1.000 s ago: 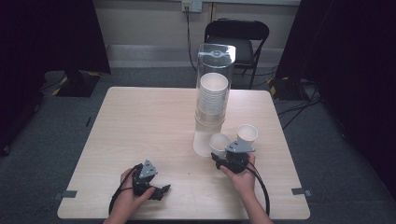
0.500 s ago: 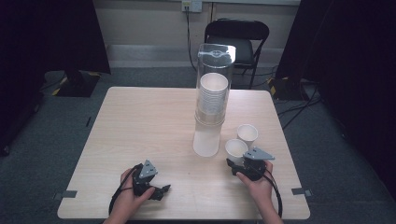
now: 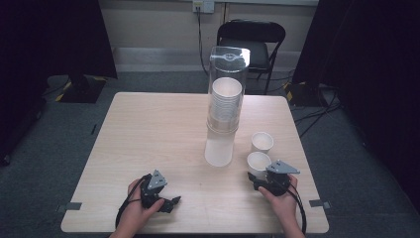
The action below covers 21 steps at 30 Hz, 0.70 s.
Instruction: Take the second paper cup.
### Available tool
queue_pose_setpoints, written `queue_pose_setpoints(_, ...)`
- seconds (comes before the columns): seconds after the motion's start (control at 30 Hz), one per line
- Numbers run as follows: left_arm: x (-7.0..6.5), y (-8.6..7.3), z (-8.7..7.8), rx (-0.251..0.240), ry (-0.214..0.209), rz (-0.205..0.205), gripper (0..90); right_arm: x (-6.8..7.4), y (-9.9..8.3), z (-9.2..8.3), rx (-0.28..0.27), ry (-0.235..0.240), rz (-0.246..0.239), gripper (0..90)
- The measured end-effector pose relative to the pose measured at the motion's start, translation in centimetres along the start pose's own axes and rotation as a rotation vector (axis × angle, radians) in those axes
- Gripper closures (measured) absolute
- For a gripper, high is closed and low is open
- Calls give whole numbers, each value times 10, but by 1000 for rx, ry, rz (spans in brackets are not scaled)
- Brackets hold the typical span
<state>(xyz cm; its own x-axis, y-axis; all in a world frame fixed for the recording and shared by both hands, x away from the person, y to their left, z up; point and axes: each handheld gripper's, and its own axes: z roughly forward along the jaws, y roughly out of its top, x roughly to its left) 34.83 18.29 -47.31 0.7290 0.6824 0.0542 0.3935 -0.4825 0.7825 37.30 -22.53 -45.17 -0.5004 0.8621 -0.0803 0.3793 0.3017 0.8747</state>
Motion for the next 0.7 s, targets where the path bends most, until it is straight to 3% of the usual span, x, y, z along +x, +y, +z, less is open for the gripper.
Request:
queue_pose_setpoints(0.17,0,0,0,0,0,1,79,-1,0,1,3,10,13,308)
queue_pose_setpoints(0.7,0,0,0,1,0,1,79,5,0,7,15,19,-11,293)
